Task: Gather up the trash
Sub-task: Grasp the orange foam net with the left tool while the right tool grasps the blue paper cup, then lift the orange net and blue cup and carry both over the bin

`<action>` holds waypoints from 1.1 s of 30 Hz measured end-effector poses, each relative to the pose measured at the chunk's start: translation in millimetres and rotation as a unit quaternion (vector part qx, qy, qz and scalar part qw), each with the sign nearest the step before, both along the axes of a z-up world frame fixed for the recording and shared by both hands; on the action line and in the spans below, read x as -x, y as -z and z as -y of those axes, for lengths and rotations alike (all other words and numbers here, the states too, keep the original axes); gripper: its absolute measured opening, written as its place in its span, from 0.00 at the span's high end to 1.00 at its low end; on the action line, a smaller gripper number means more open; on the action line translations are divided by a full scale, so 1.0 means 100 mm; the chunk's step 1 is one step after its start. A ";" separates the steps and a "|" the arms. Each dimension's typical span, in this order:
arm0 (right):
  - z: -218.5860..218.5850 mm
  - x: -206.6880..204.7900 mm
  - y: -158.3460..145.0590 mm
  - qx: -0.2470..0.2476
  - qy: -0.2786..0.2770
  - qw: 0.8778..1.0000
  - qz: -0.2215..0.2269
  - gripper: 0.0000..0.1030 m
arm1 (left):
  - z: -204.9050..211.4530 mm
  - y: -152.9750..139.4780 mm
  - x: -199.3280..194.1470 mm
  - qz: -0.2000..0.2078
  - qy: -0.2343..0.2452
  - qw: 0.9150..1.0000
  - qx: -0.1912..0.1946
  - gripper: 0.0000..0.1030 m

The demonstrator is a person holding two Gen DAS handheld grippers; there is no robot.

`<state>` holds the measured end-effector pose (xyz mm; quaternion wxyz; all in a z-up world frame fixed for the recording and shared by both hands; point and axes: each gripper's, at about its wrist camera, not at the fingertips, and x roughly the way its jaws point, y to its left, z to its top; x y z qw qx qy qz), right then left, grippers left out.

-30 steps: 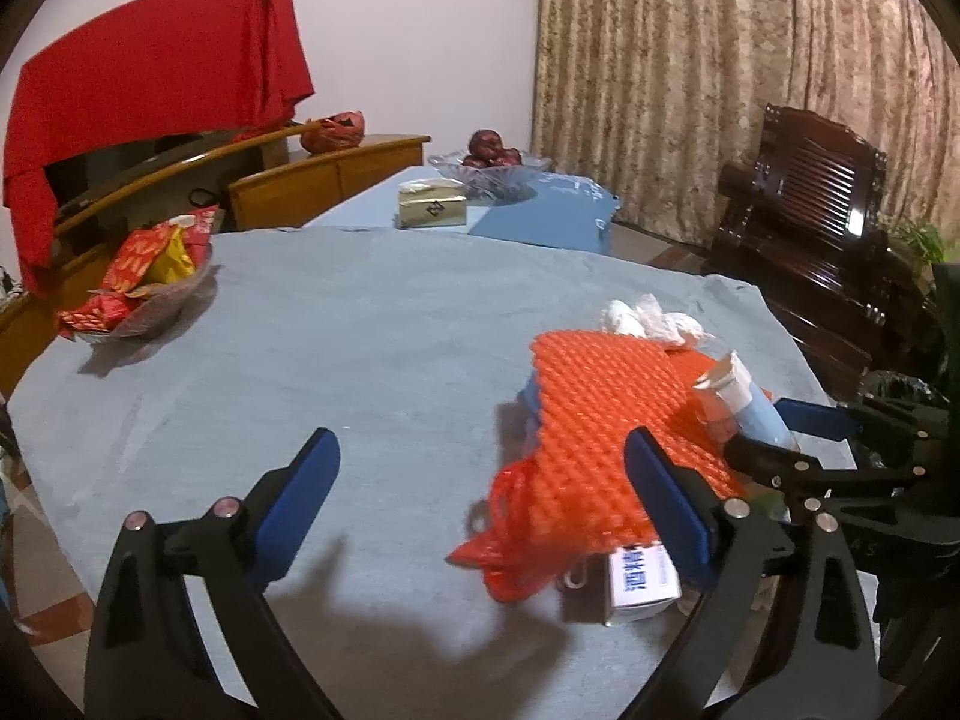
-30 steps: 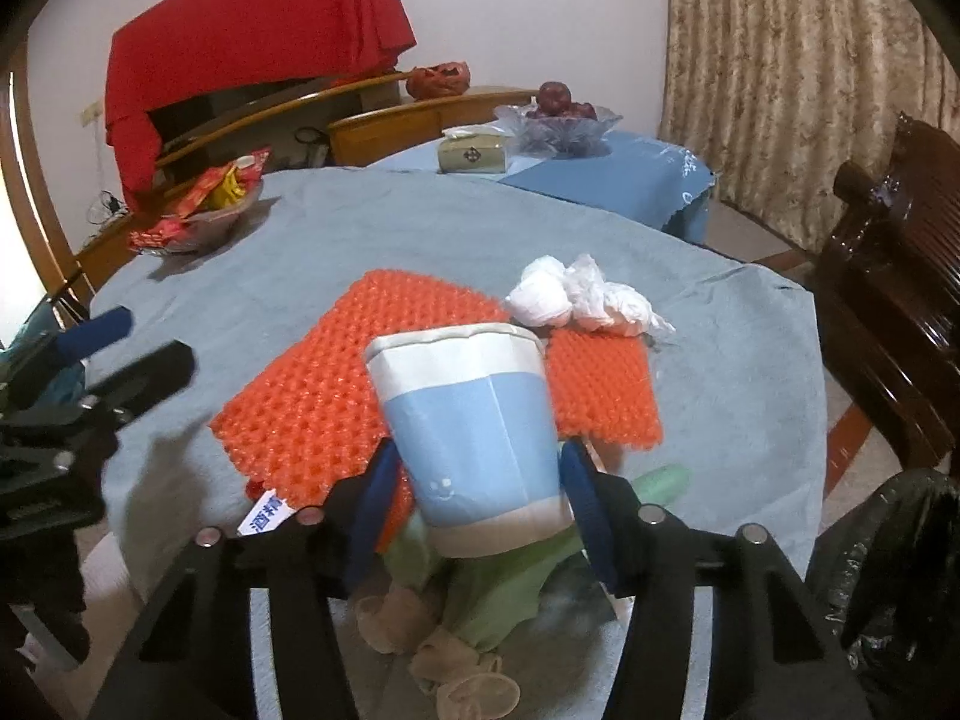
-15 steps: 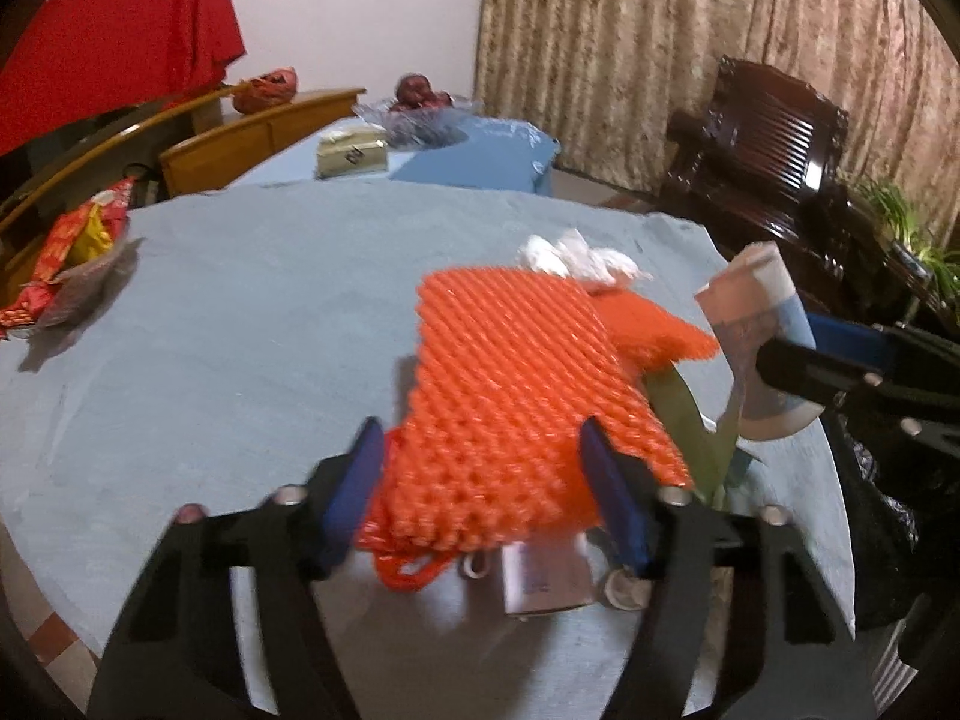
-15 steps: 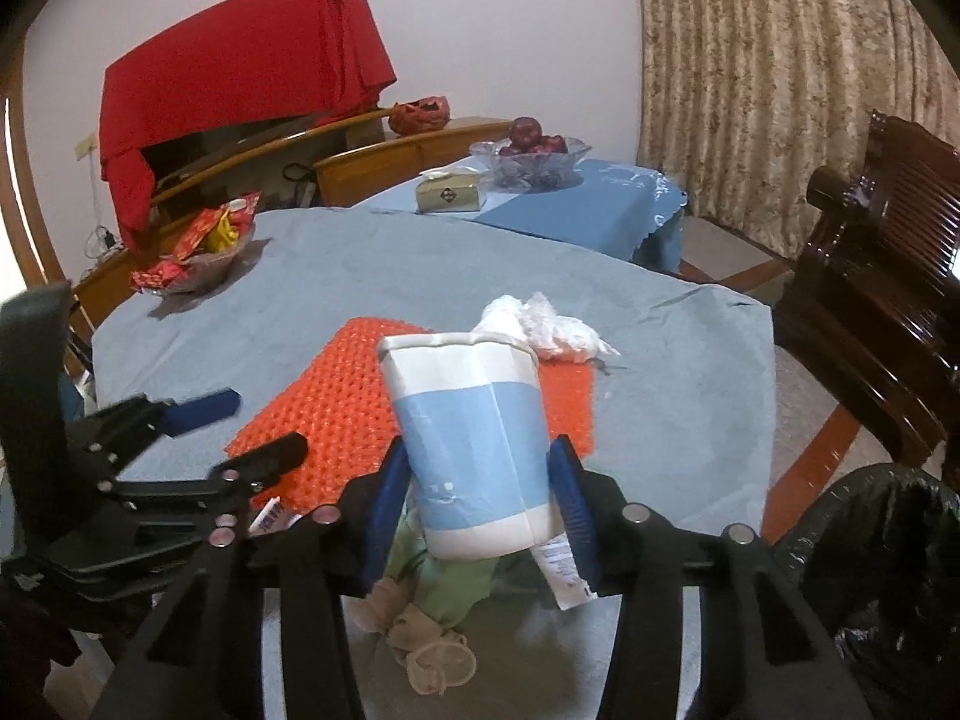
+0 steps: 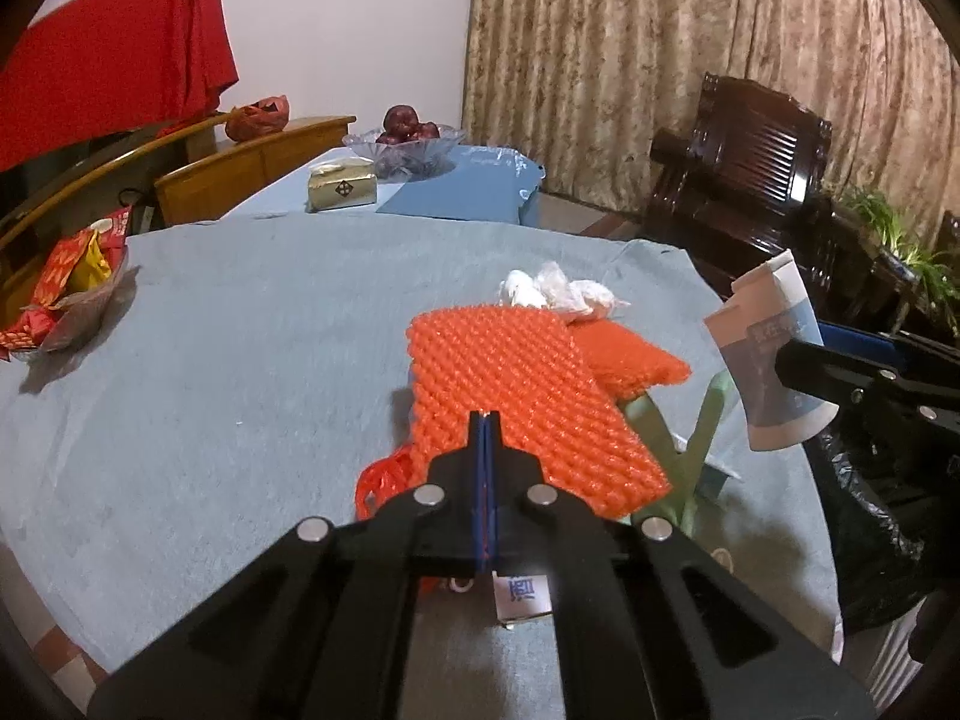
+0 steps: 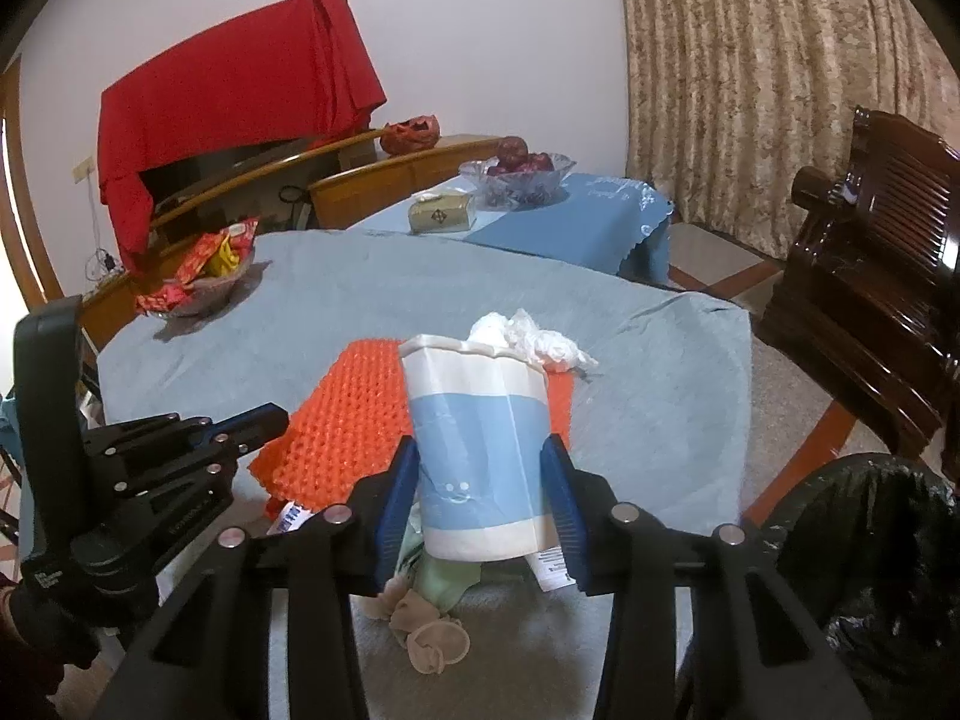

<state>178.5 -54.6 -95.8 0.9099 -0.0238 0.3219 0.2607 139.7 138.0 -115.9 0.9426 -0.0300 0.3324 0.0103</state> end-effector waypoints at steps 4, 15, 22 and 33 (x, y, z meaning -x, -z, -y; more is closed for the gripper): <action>0.04 0.01 0.04 0.004 0.003 1.000 -0.004 0.59 | 0.00 0.05 -0.01 -0.017 0.001 1.000 0.003 0.95; 0.05 -0.05 0.17 0.012 0.008 1.000 -0.018 0.59 | 0.06 0.28 -0.18 -0.047 0.016 0.999 0.007 0.61; 0.07 -0.03 0.12 0.007 0.007 1.000 -0.012 0.64 | 0.08 0.15 -0.10 -0.010 0.017 1.000 0.005 0.89; 0.21 -0.02 0.26 0.008 0.028 0.999 -0.036 0.61 | 0.14 -0.10 0.04 0.021 0.023 0.999 0.020 0.89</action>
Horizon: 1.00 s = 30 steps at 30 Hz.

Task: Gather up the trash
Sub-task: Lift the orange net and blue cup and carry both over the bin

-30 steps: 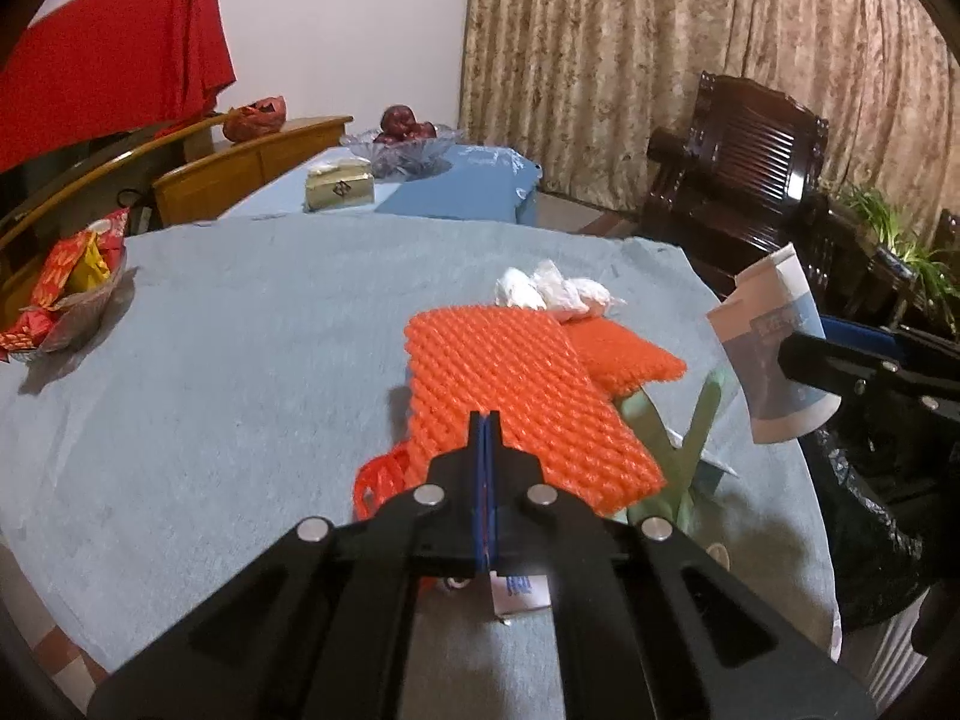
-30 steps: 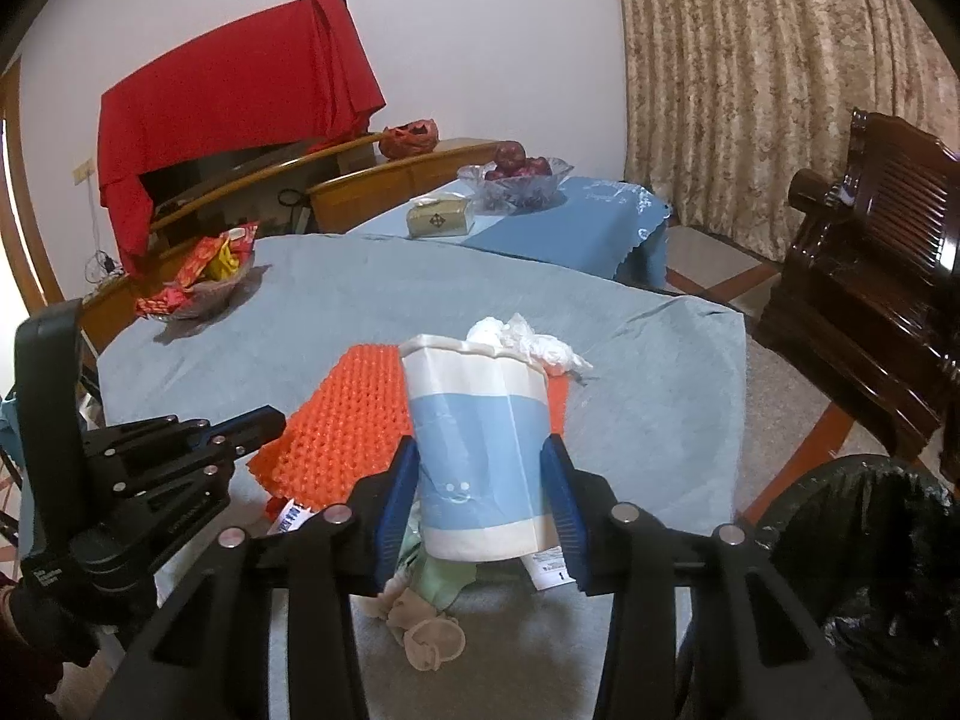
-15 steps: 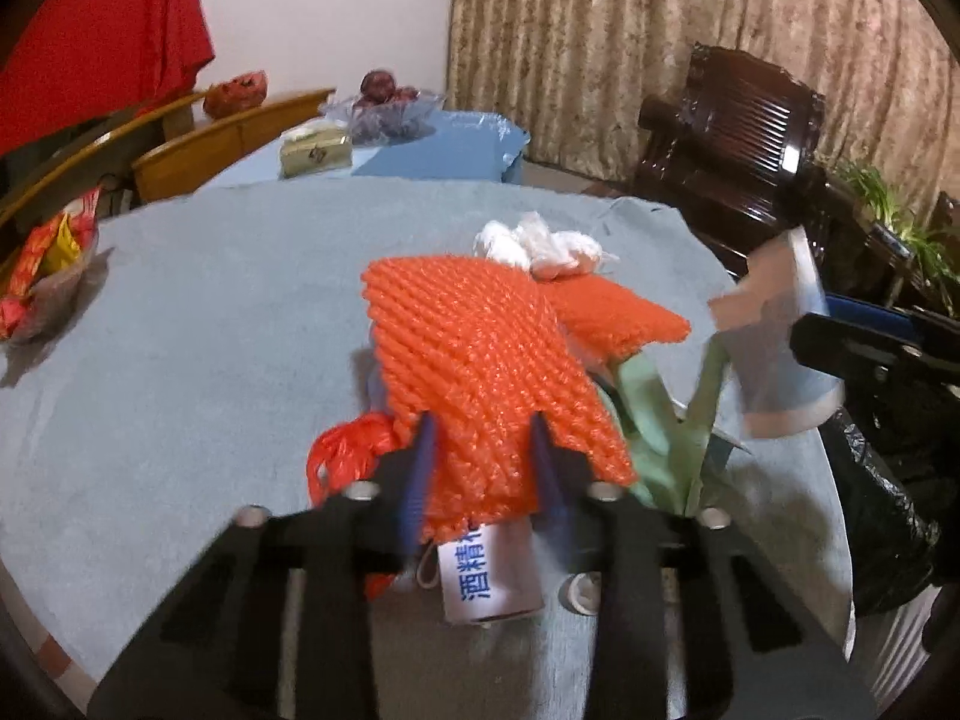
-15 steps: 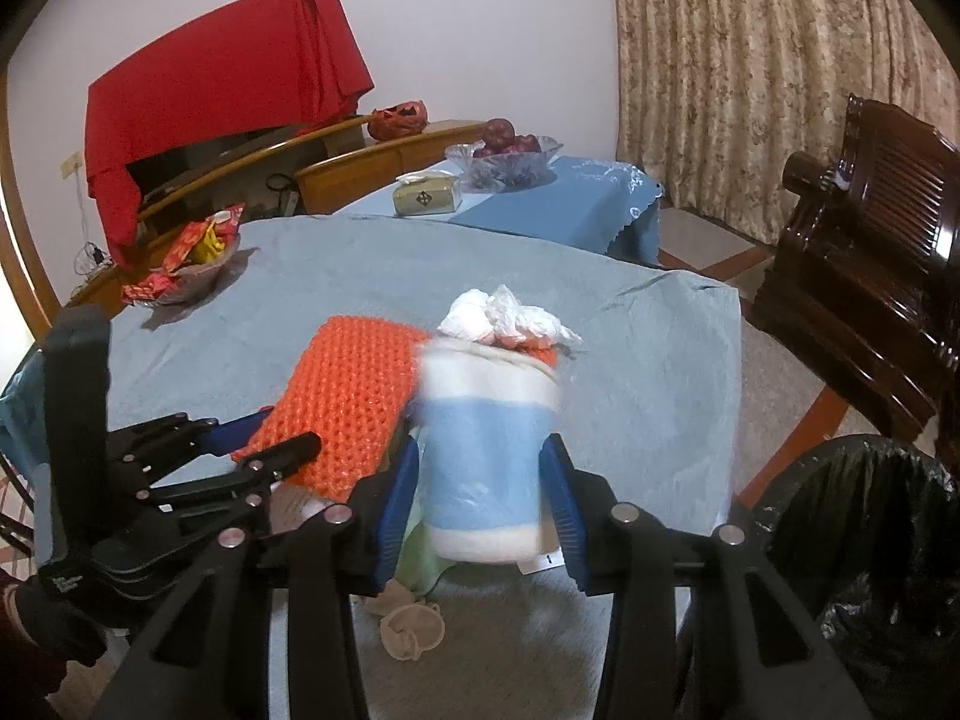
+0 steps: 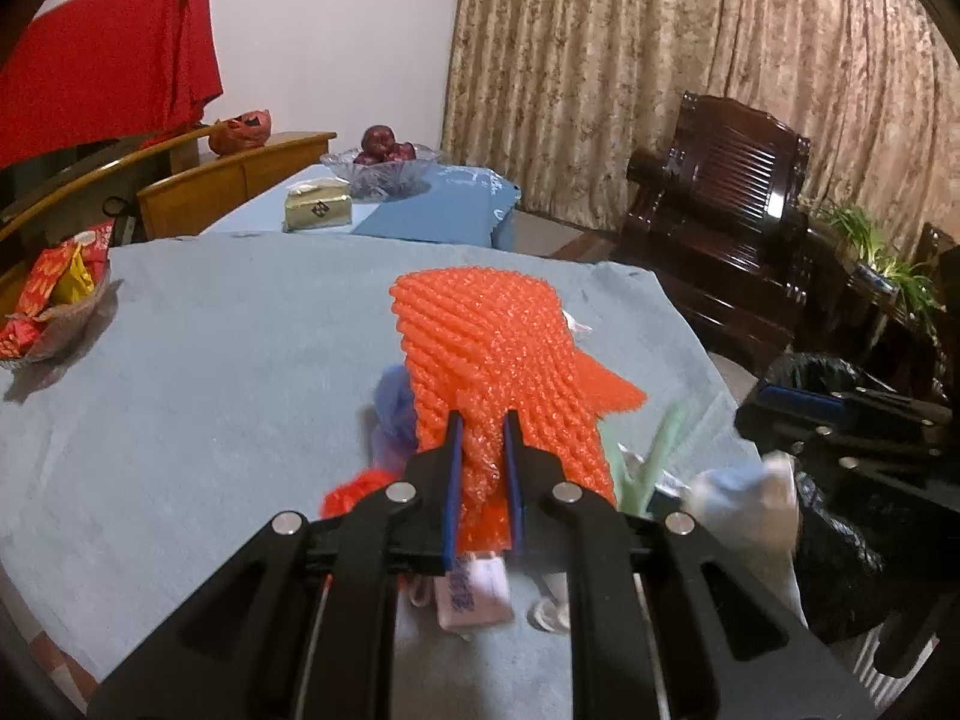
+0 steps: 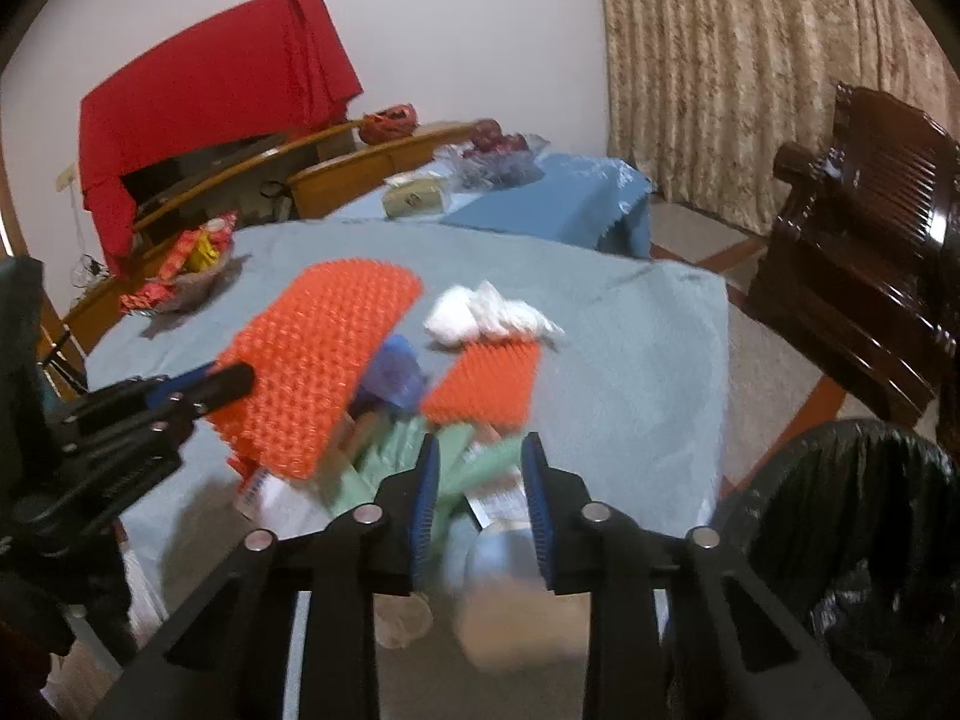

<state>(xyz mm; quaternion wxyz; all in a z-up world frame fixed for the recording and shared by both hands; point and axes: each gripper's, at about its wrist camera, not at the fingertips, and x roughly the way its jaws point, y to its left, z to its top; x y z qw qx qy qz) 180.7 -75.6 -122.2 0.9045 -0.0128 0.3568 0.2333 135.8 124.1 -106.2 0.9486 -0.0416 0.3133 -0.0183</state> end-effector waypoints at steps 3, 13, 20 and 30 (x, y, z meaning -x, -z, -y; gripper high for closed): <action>0.08 0.07 0.06 -0.002 0.004 1.000 -0.009 0.50 | 0.07 0.08 0.06 -0.010 0.014 1.000 0.002 0.89; 0.21 0.35 0.25 0.021 -0.002 0.999 -0.033 0.37 | 0.23 0.18 0.36 -0.023 0.049 0.999 0.008 0.89; 0.14 0.30 0.41 0.037 -0.006 0.999 -0.039 0.35 | 0.28 0.28 0.50 -0.039 0.051 0.998 0.001 0.89; -0.01 0.18 0.65 0.103 -0.014 0.994 -0.033 0.35 | 0.22 0.34 0.49 -0.044 0.044 0.998 0.001 0.89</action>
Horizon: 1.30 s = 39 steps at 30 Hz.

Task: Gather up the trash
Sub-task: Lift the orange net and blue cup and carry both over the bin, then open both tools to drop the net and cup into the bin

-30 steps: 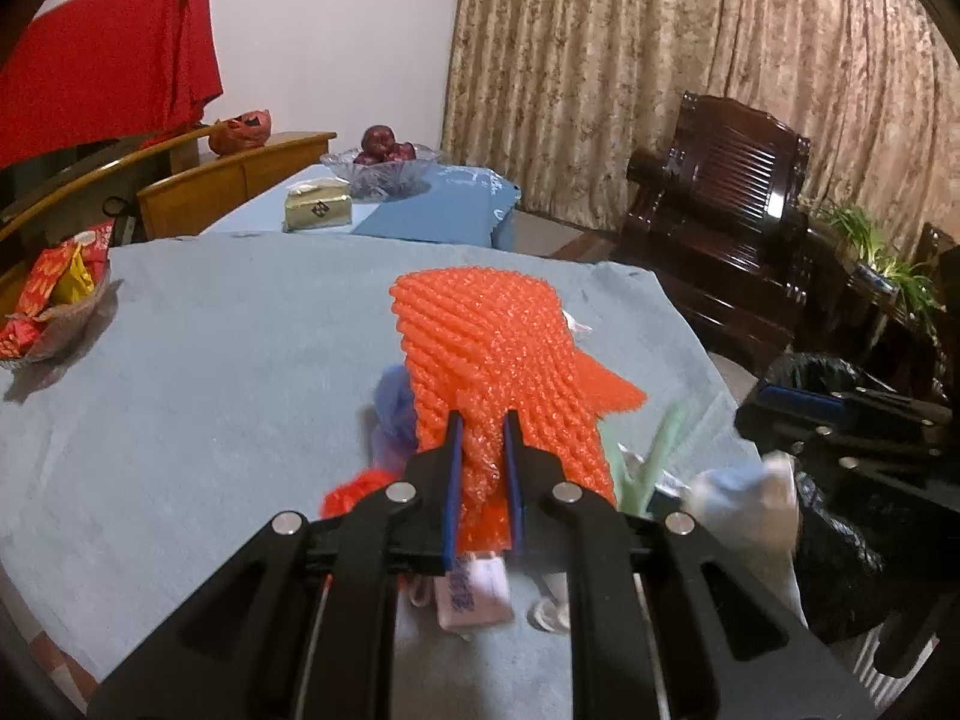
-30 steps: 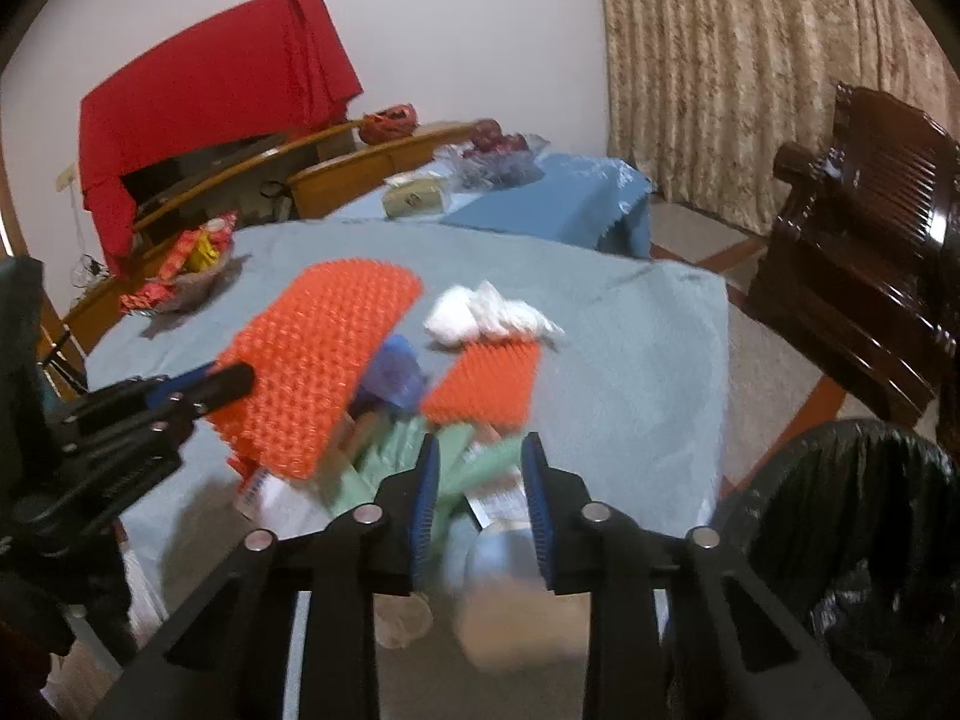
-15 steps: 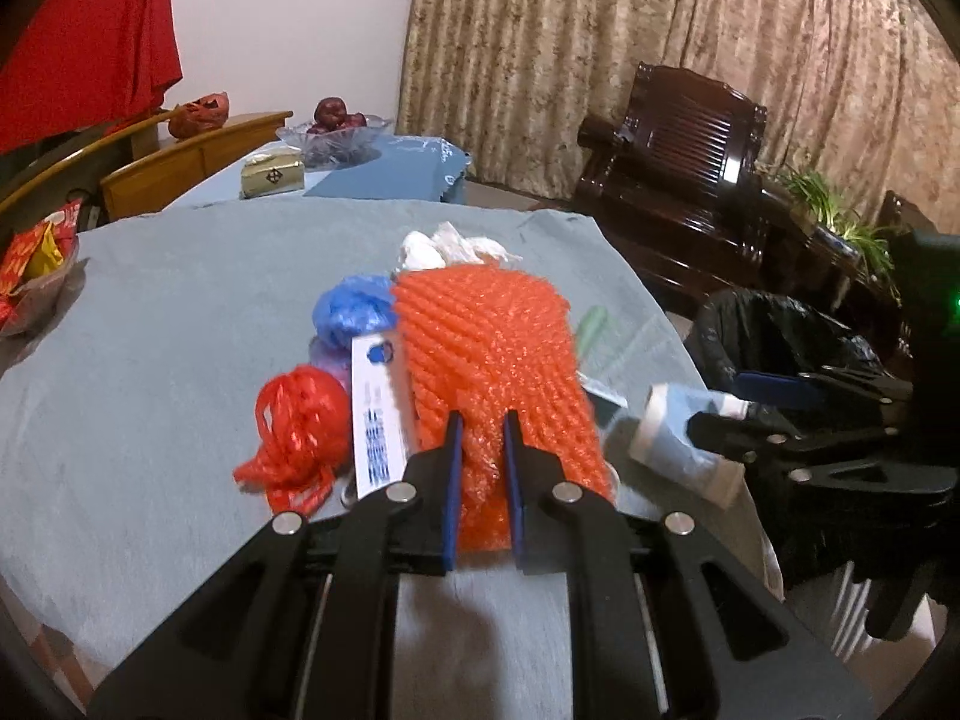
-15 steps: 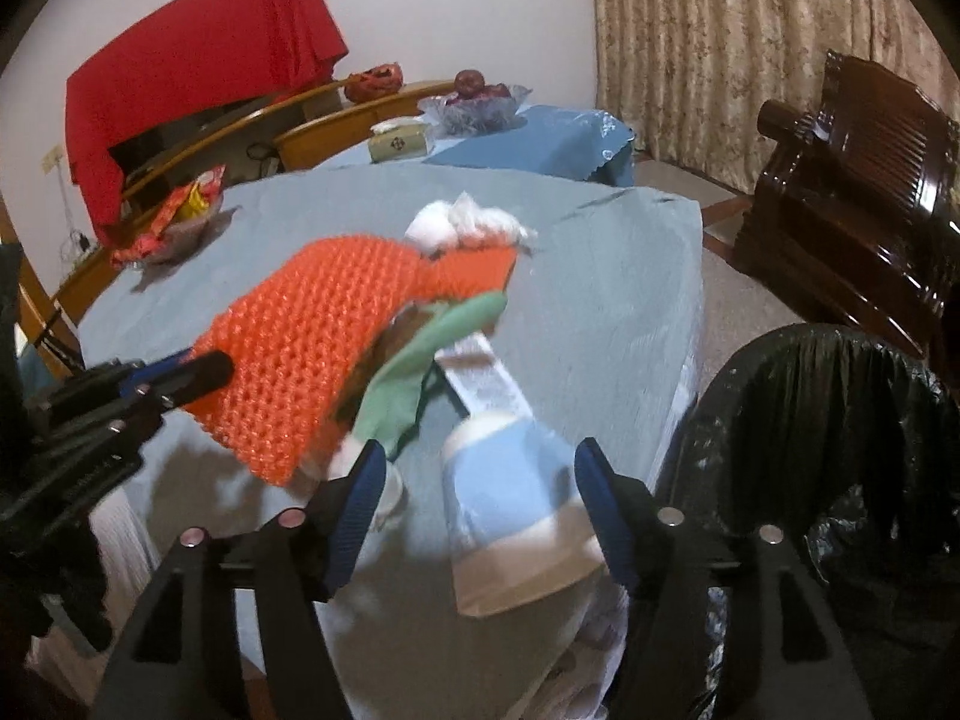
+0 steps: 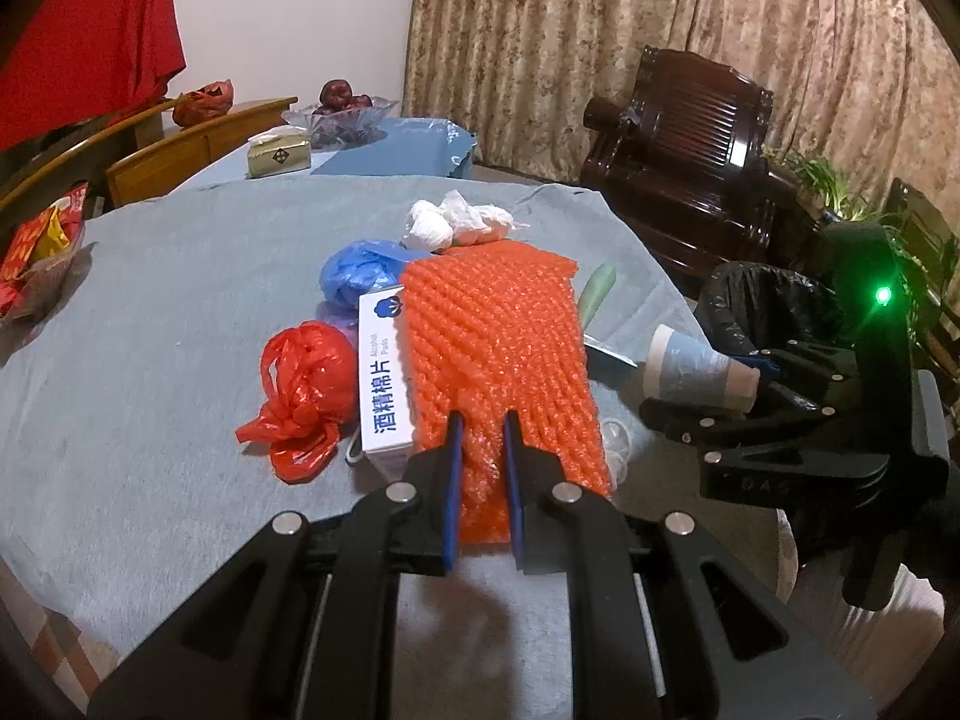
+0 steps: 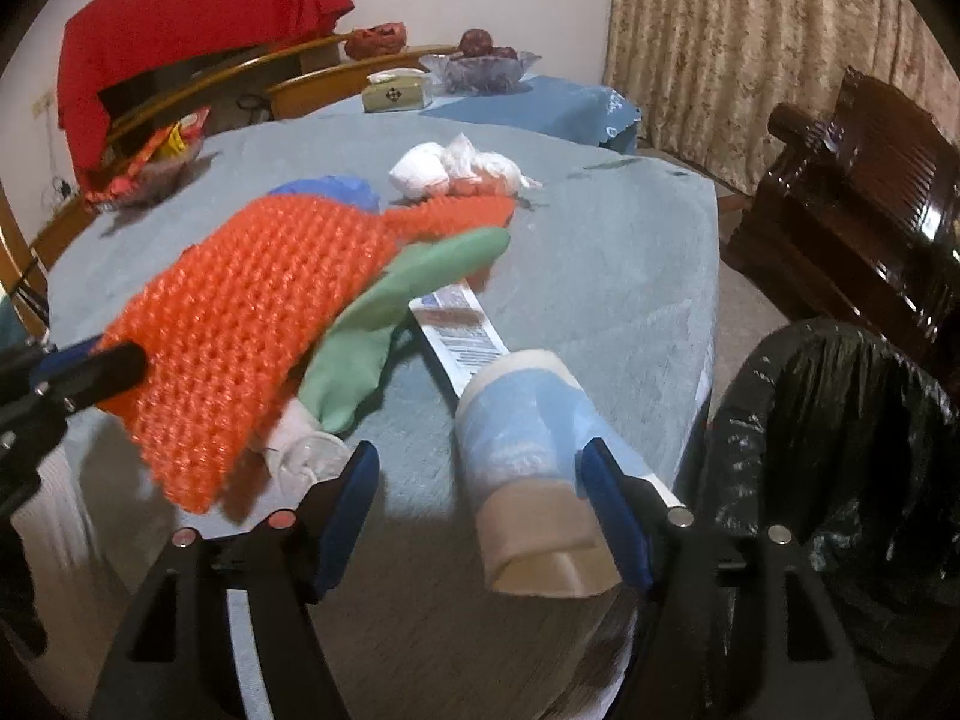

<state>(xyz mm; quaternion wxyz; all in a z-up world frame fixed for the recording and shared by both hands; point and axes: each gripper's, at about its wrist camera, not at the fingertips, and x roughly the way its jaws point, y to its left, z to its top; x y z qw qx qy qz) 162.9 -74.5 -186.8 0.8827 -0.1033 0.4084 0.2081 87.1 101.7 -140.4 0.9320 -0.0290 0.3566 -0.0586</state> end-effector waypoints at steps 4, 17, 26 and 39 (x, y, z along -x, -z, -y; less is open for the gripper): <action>-0.04 -0.03 0.03 0.033 0.001 0.999 0.011 0.63 | 0.01 0.00 0.00 -0.001 -0.002 1.000 0.003 0.89; 0.34 0.04 -0.66 -0.062 0.029 0.996 0.053 0.68 | 0.18 -0.33 -0.02 0.036 0.017 0.999 0.004 0.89; 1.20 0.18 -1.08 -0.071 0.114 0.986 0.099 0.68 | 0.87 -0.62 -0.15 0.069 0.094 0.993 0.008 0.89; 2.49 0.37 -0.94 -0.037 0.250 0.963 0.094 0.54 | 2.39 -0.51 -0.56 0.041 0.231 0.972 0.031 0.82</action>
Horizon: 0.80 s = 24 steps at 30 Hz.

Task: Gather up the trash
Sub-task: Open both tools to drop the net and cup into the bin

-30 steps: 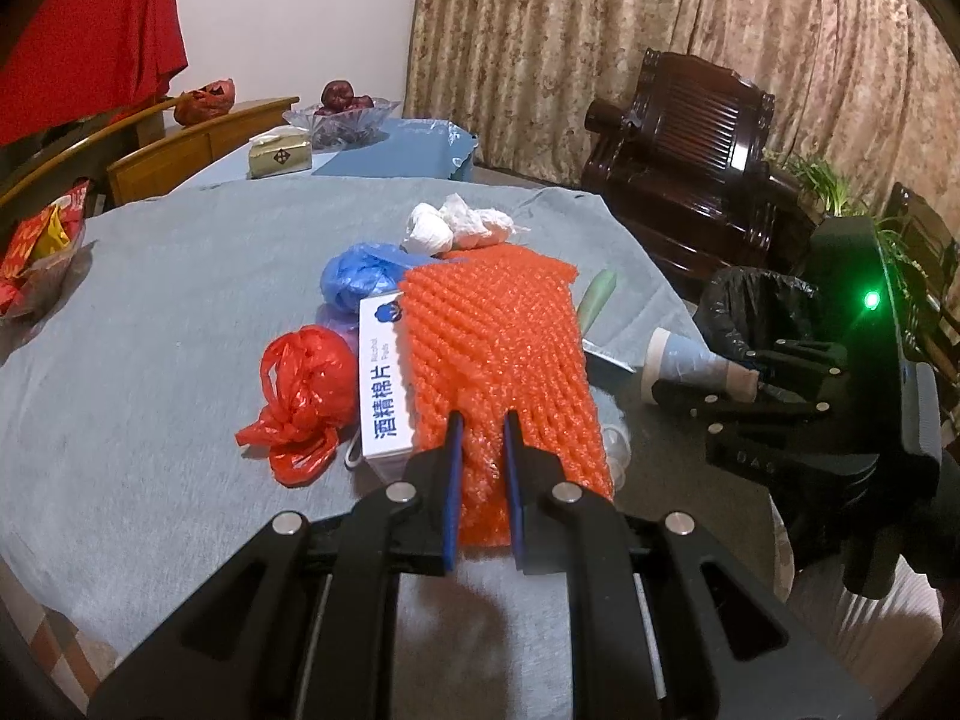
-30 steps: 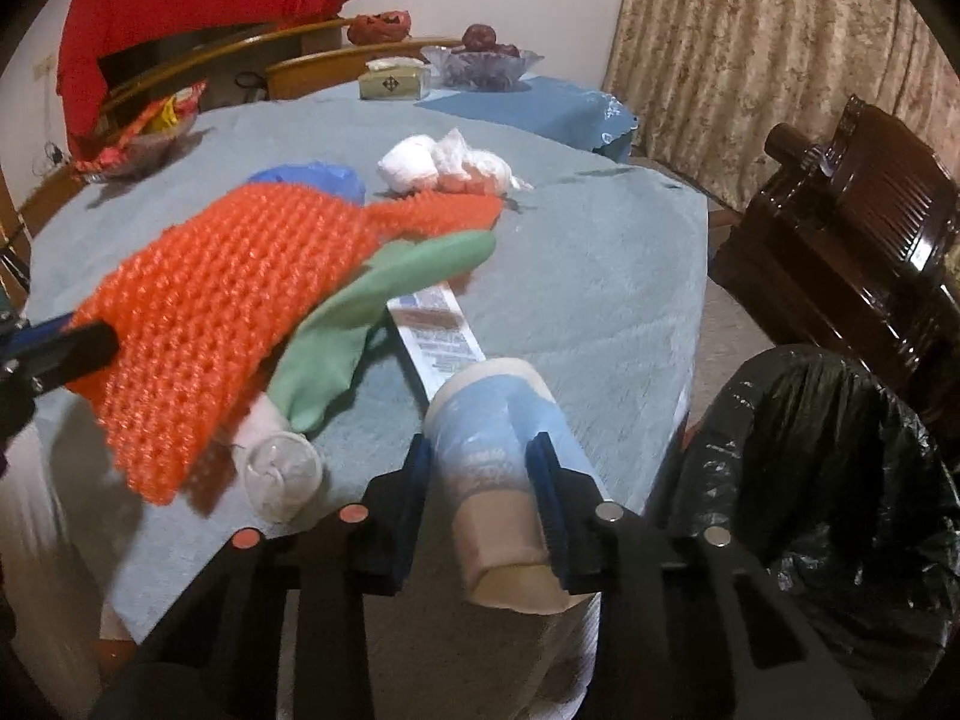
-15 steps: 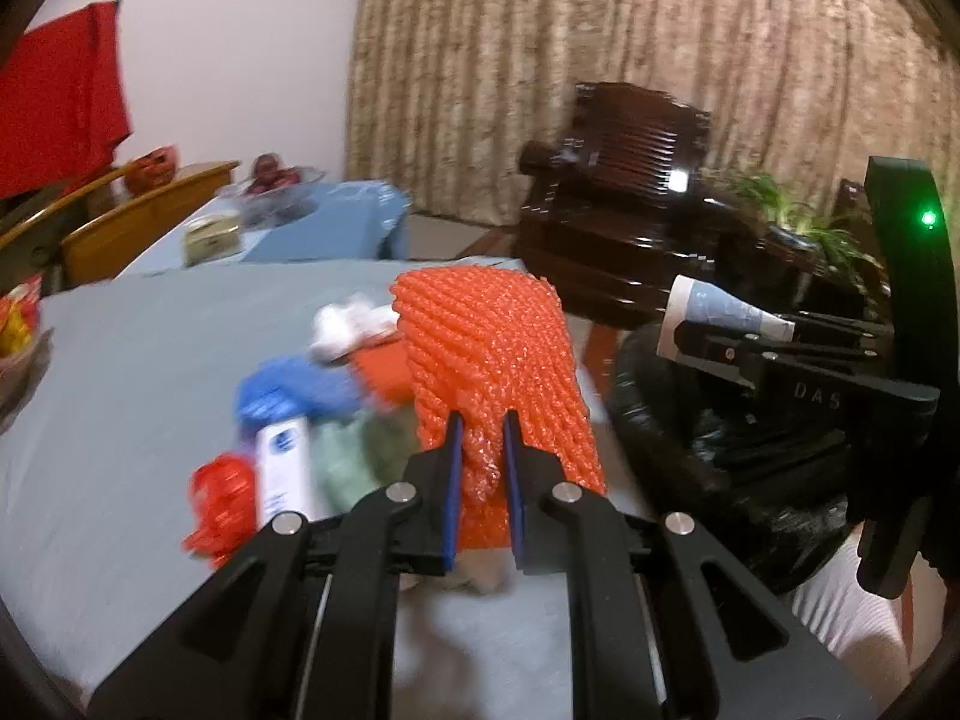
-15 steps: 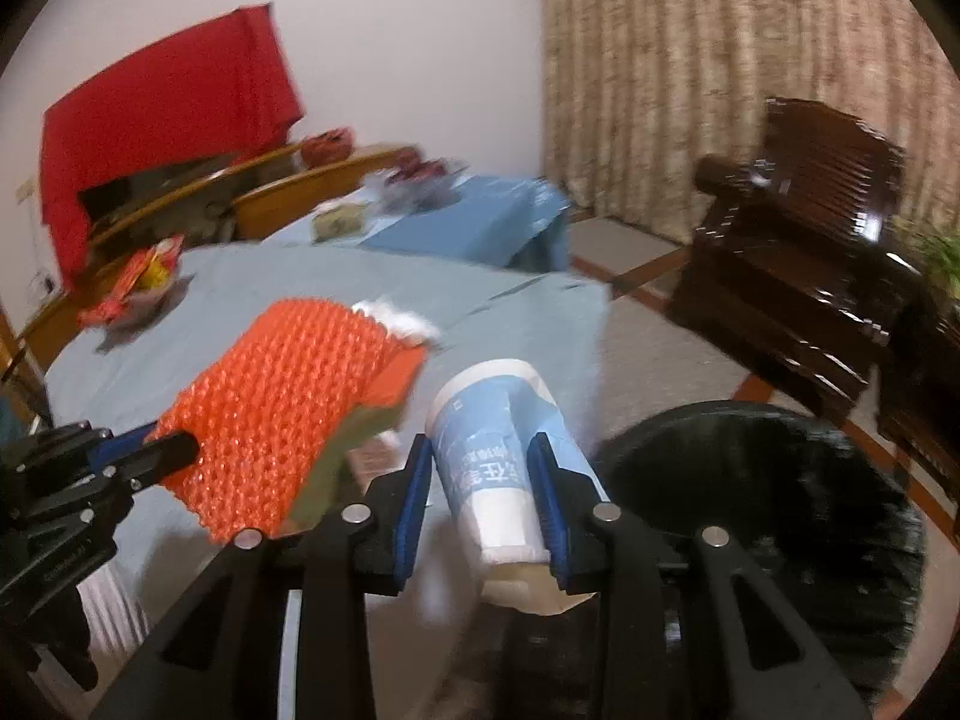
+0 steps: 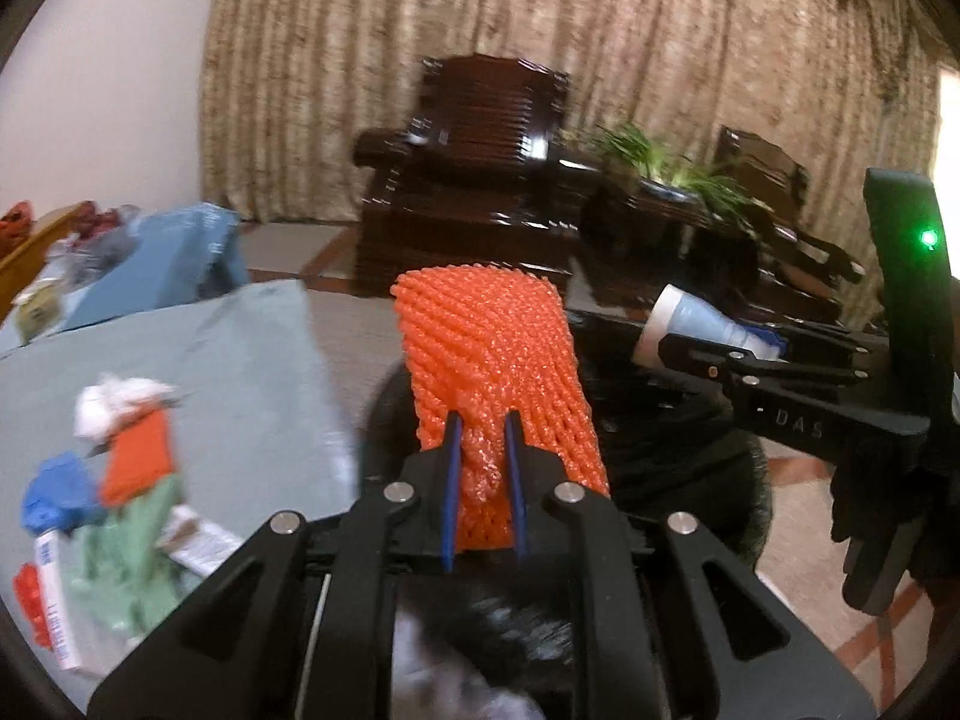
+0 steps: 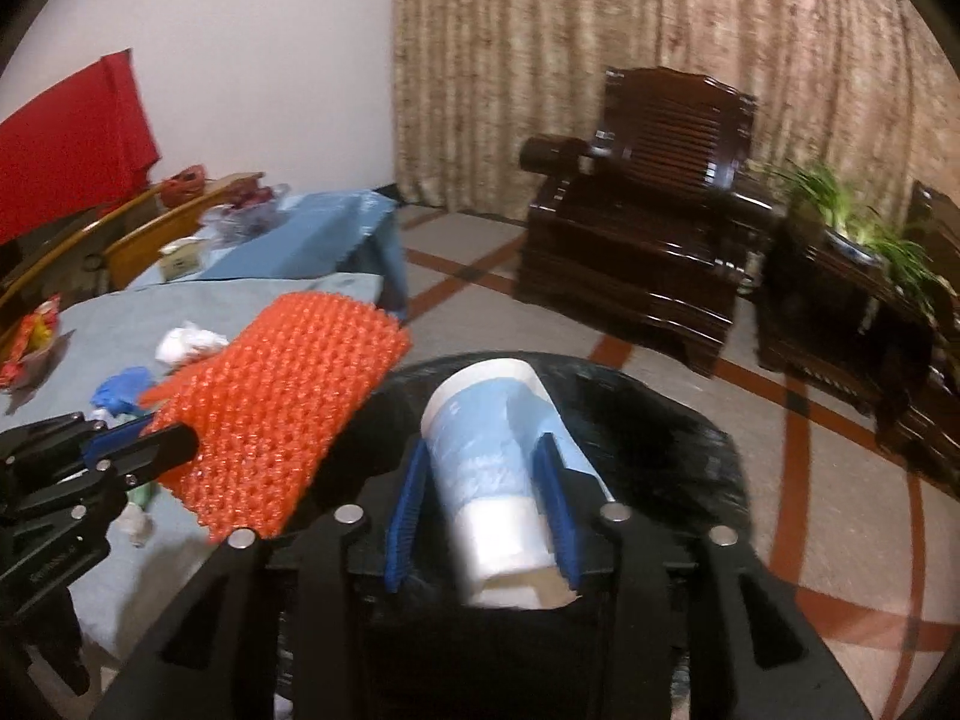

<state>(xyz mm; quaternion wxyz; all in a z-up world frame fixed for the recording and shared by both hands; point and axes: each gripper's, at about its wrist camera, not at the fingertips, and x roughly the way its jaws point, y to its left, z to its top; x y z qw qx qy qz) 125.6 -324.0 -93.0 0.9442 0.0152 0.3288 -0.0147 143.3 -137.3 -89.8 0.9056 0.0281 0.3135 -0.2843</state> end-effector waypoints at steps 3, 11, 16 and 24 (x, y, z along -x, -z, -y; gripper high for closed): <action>0.14 0.07 0.00 0.004 0.020 1.000 0.005 0.37 | 0.12 0.05 -0.05 -0.006 0.003 1.000 0.002 0.55; 0.03 0.26 -0.08 -0.002 0.029 0.999 0.034 0.06 | -0.26 0.01 0.10 0.018 -0.060 0.998 -0.009 0.13; -0.36 0.21 -0.13 -0.008 0.003 0.999 0.045 0.06 | -0.75 -0.06 0.25 0.032 -0.120 0.992 -0.034 0.11; -1.26 0.12 -0.04 -0.004 -0.069 0.997 0.039 0.06 | -1.75 -0.04 0.53 0.050 -0.229 0.969 -0.076 0.11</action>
